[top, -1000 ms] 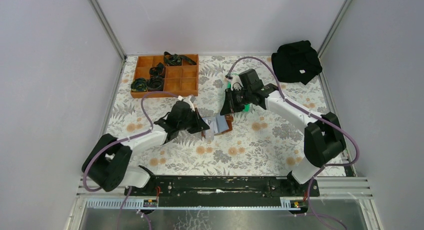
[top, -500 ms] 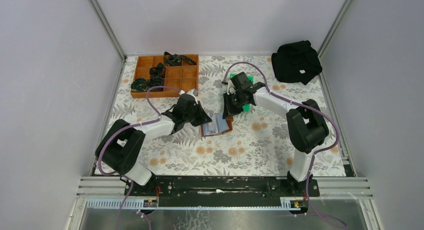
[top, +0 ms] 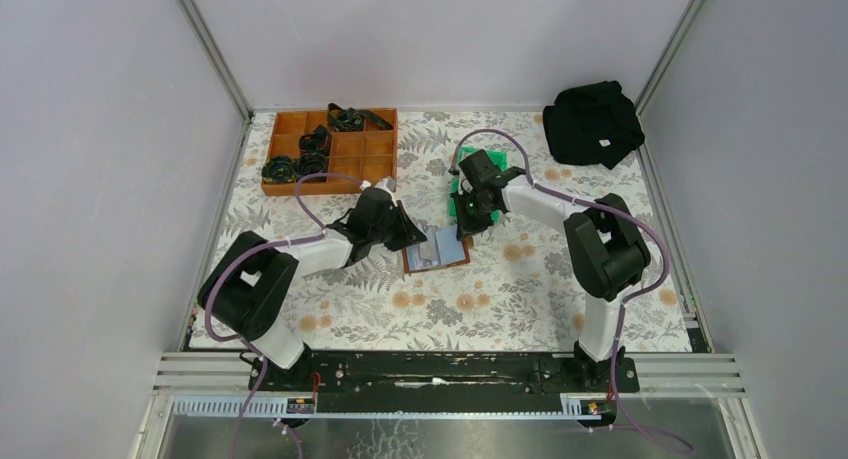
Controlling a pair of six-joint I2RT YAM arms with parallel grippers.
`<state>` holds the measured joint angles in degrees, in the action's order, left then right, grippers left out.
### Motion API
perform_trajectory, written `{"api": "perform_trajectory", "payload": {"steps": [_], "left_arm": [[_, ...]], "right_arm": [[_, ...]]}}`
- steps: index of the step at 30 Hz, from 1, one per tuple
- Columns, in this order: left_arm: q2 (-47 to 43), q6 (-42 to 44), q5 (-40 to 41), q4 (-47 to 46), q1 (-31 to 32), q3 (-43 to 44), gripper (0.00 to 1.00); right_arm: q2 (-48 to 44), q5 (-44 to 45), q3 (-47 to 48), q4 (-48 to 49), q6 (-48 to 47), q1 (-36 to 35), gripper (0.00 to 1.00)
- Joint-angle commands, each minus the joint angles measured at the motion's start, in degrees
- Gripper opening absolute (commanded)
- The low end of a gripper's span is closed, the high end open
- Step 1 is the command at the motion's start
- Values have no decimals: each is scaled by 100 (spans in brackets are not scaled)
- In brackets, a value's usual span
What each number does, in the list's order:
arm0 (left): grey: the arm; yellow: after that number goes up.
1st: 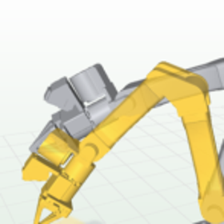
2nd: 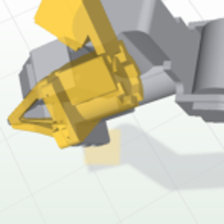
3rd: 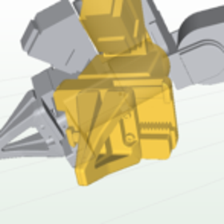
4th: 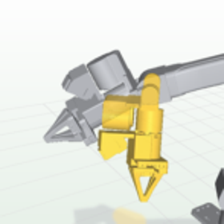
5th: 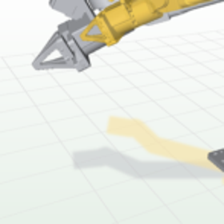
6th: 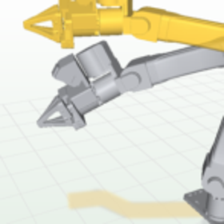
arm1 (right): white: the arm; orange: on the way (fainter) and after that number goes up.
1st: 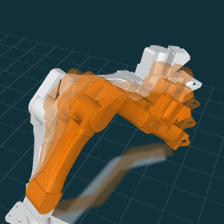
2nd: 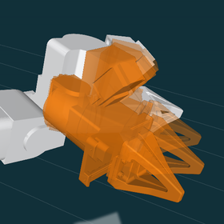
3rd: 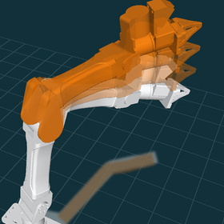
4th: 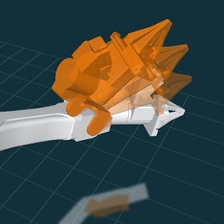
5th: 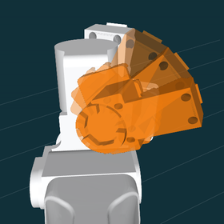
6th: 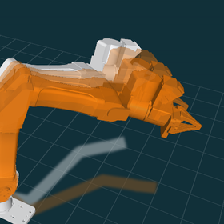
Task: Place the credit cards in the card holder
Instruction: Insert the credit card into the card holder.
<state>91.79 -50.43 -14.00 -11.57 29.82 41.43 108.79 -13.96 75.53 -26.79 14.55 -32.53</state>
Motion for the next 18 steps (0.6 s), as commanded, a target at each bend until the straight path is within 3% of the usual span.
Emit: {"api": "perform_trajectory", "payload": {"steps": [1,18], "left_arm": [[123,-43,-52,-437,-52,79,0],[367,-598,-32,-1038,-47,-261,0]], "right_arm": [[125,333,-88,-75,-64,-46,0],[420,219,-104,-31,56,-46,0]]}}
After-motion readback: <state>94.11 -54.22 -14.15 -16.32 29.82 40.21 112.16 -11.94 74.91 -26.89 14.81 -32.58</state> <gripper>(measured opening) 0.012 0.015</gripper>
